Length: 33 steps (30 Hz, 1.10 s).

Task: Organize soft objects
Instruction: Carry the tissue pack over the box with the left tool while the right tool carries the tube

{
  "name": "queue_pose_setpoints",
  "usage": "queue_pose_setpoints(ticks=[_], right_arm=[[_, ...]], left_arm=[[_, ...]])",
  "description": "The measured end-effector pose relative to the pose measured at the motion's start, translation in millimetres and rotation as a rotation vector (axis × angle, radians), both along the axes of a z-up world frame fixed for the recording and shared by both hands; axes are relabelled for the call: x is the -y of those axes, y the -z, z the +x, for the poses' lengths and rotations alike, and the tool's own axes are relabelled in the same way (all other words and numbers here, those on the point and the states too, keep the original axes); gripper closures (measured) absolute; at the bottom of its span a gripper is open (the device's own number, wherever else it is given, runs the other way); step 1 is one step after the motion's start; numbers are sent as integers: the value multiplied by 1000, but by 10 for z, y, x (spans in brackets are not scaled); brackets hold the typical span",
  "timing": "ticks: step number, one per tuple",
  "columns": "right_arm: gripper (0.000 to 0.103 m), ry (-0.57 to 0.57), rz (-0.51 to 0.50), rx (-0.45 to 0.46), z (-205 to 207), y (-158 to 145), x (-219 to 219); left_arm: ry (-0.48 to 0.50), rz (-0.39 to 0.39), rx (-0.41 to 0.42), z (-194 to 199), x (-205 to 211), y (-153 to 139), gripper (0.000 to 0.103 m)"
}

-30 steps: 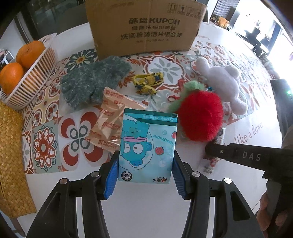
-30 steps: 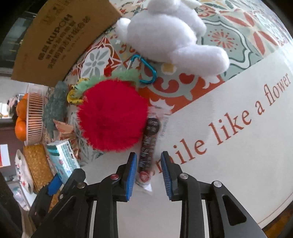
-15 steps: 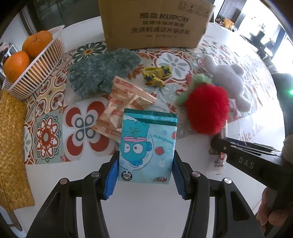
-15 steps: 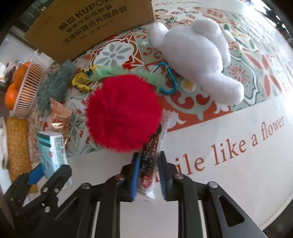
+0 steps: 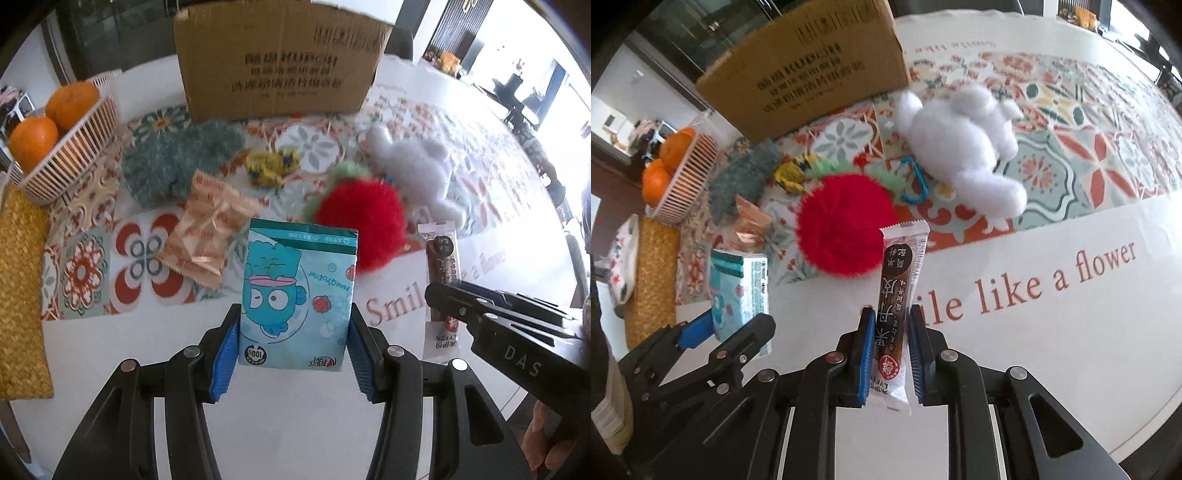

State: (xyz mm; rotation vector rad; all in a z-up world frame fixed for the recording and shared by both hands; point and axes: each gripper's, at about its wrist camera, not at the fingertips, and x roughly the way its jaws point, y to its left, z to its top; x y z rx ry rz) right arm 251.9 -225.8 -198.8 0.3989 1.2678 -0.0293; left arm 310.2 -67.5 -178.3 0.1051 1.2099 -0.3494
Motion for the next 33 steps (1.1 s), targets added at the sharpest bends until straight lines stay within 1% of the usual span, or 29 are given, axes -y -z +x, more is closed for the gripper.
queue_pose_setpoints(ticks=[6, 8, 12, 19, 26, 33], right_arm=[[84, -9, 8, 88, 77, -284, 24], [84, -13, 13, 121, 104, -404, 40], [84, -25, 11, 175, 239, -553, -18], [84, -45, 7, 269, 421, -879, -33], [84, -64, 12, 355, 663, -1174, -21], [84, -82, 26, 406, 972, -1393, 31]], left_arm=[[-25, -15, 92, 72, 1, -358, 50], [-34, -26, 114, 117, -13, -457, 50], [-61, -42, 154, 214, -34, -643, 50], [-94, -50, 216, 358, -67, -906, 50], [-117, -65, 269, 582, -80, -1169, 50], [-132, -75, 303, 867, -54, -1385, 50]])
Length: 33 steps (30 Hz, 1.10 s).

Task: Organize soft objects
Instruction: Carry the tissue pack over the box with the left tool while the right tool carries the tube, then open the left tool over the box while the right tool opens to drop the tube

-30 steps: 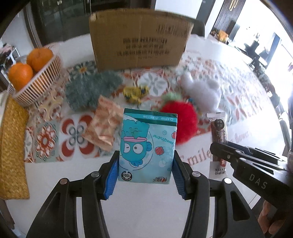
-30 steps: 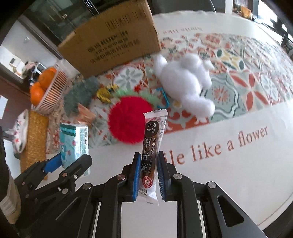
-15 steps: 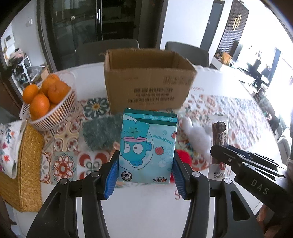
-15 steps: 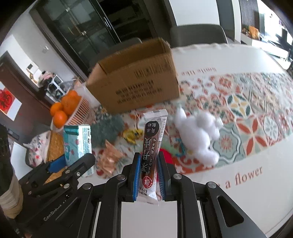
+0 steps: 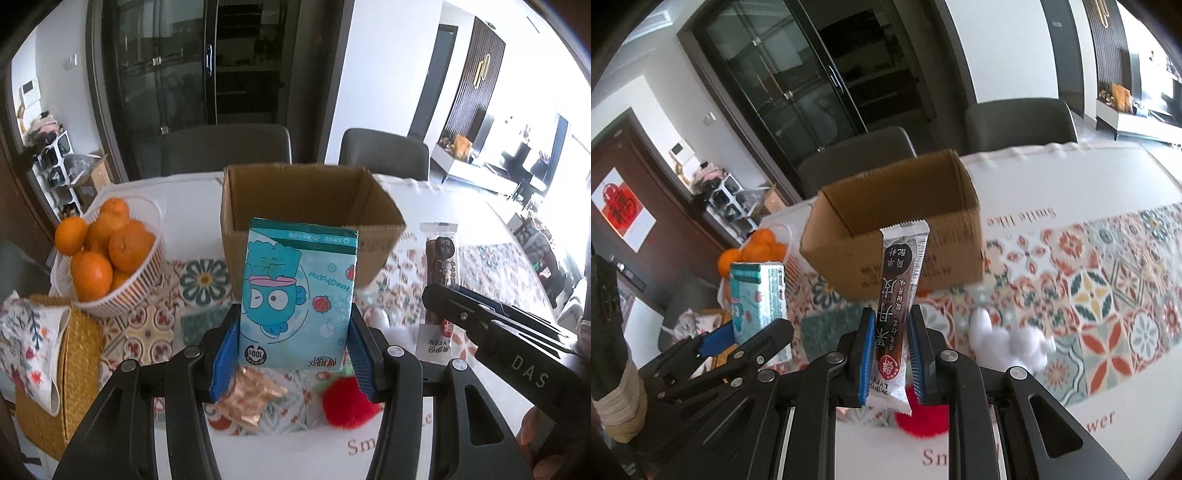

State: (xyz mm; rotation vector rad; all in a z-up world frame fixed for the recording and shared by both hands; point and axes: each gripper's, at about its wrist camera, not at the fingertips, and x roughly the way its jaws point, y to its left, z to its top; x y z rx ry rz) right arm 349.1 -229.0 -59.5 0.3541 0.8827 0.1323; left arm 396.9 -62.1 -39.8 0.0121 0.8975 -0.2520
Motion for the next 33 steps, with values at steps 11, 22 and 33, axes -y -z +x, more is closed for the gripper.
queue_pose_setpoints(ticks=[11, 22, 33], right_arm=[[84, -23, 4, 33, 534, -199, 107], [84, -44, 8, 0, 1129, -161, 185], [84, -70, -13, -79, 1724, 90, 215]], left_arm=[[8, 27, 16, 500, 103, -165, 50], [17, 42, -33, 1009, 192, -128, 50], [15, 73, -87, 1552, 262, 73, 50]])
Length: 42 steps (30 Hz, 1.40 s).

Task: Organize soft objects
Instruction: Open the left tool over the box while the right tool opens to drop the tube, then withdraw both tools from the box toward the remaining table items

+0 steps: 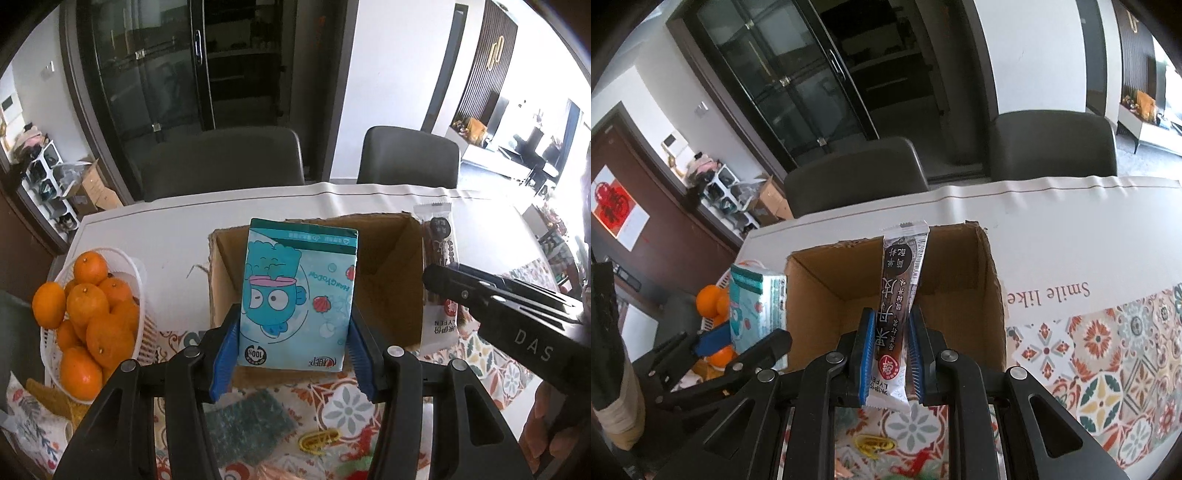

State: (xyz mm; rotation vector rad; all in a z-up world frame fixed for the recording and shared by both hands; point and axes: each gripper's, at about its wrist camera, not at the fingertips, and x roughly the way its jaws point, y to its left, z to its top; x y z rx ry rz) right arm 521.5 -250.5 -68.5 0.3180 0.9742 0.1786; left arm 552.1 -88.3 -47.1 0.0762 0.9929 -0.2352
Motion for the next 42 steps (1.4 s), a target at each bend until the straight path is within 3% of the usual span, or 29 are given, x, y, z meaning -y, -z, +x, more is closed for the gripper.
queue_pose_setpoints(ticks=[6, 8, 9, 22, 34, 42], right_arm=[[78, -18, 2, -54, 233, 183, 23], [61, -10, -7, -69, 266, 223, 39], [59, 0, -16, -75, 272, 237, 49], [56, 29, -89, -81, -147, 87, 107], [55, 26, -131, -28, -797, -123, -122], [49, 40, -148, -2, -1231, -172, -324]], left_arm=[[-18, 12, -62, 192, 32, 171, 46], [-30, 10, -65, 203, 30, 201, 40], [-35, 11, -62, 188, 23, 207, 40], [-52, 55, -20, -308, -46, 13, 34], [1, 71, -3, -942, -244, -98, 33], [53, 85, 29, -1318, -390, -118, 25]])
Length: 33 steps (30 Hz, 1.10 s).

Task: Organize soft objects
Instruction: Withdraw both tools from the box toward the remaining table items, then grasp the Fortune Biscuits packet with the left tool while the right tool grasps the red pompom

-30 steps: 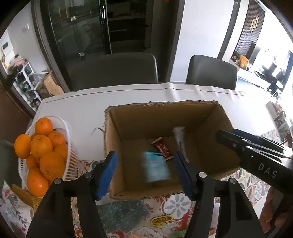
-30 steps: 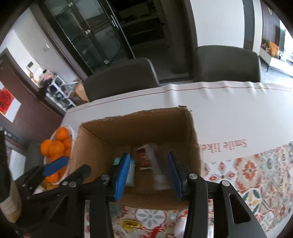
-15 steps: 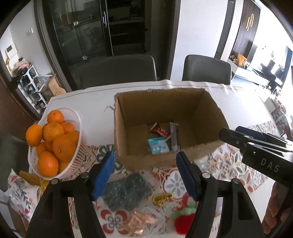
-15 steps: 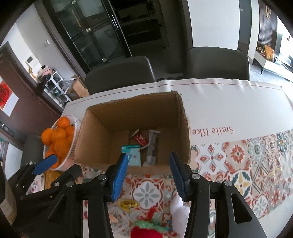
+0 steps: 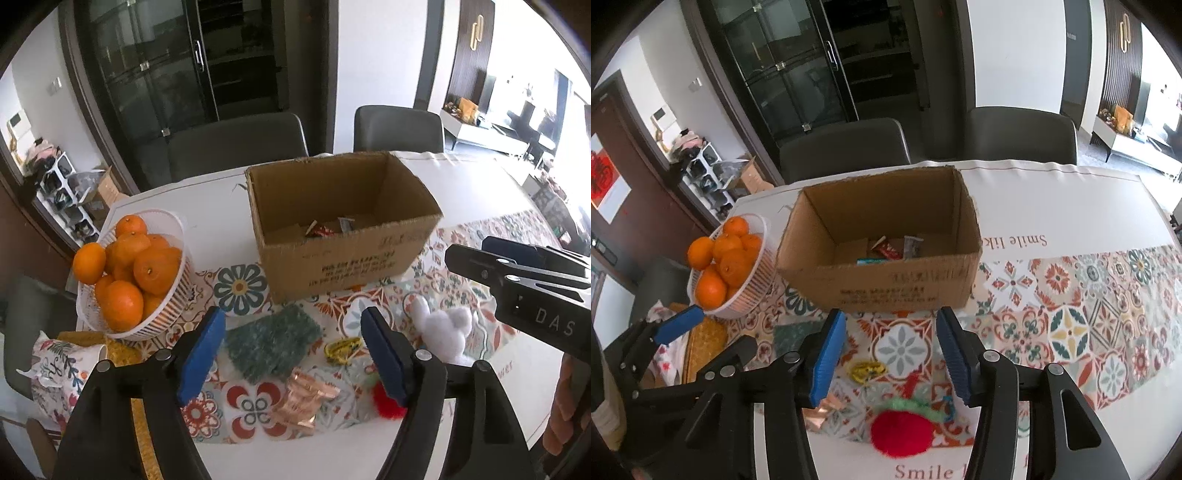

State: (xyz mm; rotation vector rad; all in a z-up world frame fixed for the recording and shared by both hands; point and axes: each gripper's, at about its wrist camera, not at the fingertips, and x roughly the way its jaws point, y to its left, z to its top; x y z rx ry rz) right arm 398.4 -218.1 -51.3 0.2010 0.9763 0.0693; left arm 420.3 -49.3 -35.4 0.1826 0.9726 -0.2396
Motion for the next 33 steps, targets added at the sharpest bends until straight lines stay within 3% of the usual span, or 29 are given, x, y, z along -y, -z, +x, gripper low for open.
queue_pose_setpoints(ticks=[5, 14, 24, 33], right_arm=[[43, 8, 4, -26, -191, 101, -128], [41, 73, 35, -122, -408, 459, -231], [40, 127, 65, -273, -554, 984, -242], [37, 162, 105, -404, -515, 1453, -165]], left_arm=[[40, 3, -54, -118, -87, 155, 24], [100, 24, -154, -226, -164, 481, 24], [158, 36, -324, -238, -102, 1028, 24], [181, 83, -427, -119, -12, 1445, 24]])
